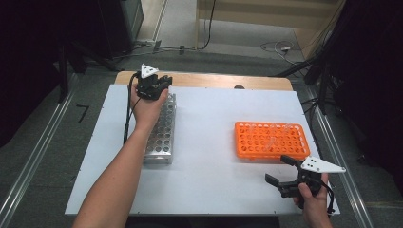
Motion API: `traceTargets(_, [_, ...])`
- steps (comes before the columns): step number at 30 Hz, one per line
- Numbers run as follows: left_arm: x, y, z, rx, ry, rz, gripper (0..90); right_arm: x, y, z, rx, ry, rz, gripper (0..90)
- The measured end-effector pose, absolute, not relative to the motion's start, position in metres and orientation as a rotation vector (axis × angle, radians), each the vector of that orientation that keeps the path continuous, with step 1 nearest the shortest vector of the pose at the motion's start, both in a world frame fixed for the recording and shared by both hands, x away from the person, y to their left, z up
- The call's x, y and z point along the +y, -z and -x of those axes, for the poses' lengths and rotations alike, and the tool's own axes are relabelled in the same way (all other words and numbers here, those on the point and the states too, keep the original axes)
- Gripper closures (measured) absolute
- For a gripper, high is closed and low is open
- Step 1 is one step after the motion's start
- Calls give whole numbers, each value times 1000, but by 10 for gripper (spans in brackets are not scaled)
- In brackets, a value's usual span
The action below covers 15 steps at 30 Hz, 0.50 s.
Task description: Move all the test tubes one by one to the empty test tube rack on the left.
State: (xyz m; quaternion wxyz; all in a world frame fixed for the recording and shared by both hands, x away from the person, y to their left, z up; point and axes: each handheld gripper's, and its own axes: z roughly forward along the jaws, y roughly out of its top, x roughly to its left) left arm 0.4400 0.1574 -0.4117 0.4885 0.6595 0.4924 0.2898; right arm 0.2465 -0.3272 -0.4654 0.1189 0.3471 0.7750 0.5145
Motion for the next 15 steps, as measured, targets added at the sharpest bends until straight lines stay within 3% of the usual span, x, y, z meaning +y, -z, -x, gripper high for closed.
traceTargets(15, [152,426,-445,1244,-682,-1706,761,-326,466,-247,2267,-1499,-1011,0])
